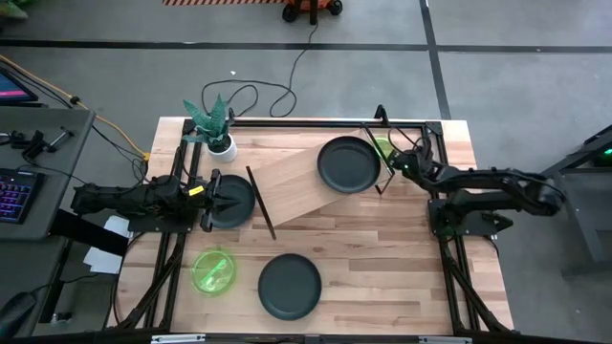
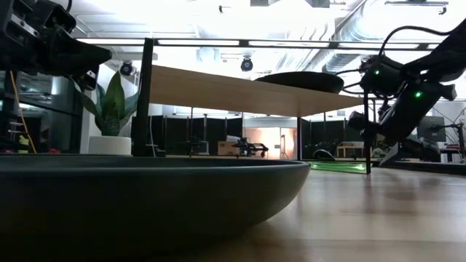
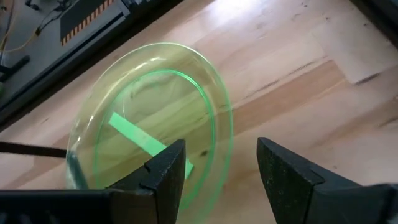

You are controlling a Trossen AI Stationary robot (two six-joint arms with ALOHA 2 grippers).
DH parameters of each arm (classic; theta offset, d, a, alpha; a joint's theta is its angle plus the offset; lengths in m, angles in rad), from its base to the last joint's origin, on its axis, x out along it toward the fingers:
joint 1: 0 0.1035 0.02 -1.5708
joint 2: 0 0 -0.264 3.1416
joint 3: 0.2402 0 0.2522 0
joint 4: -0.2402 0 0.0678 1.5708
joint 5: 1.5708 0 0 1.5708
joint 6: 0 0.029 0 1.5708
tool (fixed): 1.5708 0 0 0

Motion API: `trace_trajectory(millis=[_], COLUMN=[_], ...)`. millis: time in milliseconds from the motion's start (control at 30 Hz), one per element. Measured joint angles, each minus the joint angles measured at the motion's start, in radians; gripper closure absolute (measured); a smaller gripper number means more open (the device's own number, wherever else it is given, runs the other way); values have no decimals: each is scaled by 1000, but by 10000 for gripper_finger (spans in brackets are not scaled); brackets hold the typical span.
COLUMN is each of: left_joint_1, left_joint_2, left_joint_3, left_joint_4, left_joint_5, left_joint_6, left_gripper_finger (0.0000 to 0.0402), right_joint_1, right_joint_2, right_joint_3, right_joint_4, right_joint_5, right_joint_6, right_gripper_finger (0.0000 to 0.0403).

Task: Place and stack plates onto a shelf
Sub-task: Put the top right green plate on the shelf

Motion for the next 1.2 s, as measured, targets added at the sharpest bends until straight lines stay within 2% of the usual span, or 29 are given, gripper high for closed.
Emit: trace_trajectory(millis=[233, 433, 567, 733, 833, 967, 1200], left_joint_1=[0, 0, 0, 0, 0, 0, 0], left_joint_2=[0, 0, 0, 0, 0, 0, 0], left_joint_3=[0, 0, 0, 0, 0, 0, 0], left_joint_4=[0, 0, 0, 0, 1, 18, 17], left_joint_5=[0, 0, 0, 0, 0, 0, 0], left_joint_6=[0, 1, 1, 1, 1, 0, -2], left_gripper_finger=[401, 401, 401, 401, 401, 401, 401], right_joint_1=[-20, -26, -37, -37, -37, -37, -71], right_joint_2=[152, 222, 272, 330, 357, 334, 191], right_joint_3=[3, 15, 22, 40, 40, 39, 36], right_joint_4=[105, 151, 190, 209, 251, 257, 248], right_joint_5=[35, 66, 90, 116, 130, 136, 79], right_joint_6=[3, -4, -4, -33, -88, -137, -242], right_gripper_finger=[222, 231, 281, 375, 395, 401, 403])
